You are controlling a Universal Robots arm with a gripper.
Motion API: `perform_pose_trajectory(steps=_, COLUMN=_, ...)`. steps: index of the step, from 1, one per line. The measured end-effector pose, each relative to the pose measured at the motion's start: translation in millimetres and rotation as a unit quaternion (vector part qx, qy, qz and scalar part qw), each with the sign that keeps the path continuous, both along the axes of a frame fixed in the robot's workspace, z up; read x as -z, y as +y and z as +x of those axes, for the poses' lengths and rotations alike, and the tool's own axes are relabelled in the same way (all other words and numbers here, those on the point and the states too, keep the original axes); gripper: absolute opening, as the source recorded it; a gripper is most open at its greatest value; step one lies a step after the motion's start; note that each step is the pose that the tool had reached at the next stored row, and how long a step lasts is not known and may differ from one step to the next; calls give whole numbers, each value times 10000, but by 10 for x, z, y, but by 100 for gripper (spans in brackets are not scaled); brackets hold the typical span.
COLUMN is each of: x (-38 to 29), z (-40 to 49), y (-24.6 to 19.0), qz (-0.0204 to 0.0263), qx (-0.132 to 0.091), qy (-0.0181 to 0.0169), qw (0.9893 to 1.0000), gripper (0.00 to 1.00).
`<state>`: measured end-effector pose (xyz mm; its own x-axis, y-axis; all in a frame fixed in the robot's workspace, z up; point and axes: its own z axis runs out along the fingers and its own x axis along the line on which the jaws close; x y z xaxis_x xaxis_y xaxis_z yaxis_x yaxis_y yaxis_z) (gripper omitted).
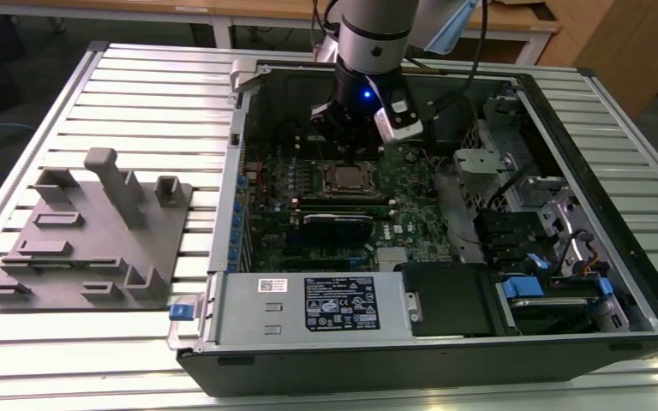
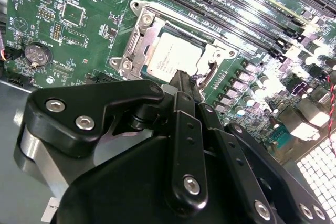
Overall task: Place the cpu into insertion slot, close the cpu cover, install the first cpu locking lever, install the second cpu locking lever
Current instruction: 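Install the first cpu locking lever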
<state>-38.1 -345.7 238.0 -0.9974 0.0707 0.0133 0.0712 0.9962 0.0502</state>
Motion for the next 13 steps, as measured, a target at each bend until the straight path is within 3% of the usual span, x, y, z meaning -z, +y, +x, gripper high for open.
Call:
perform_pose_trajectory(steps=7, x=0, z=-1, y=0, qz=4, qx=0, qy=1, qw=10000, gripper=10)
perform_pose_trajectory(steps=13, x=0, z=-54, y=0, qz=6, qx=0, qy=1, qw=10000, gripper=10)
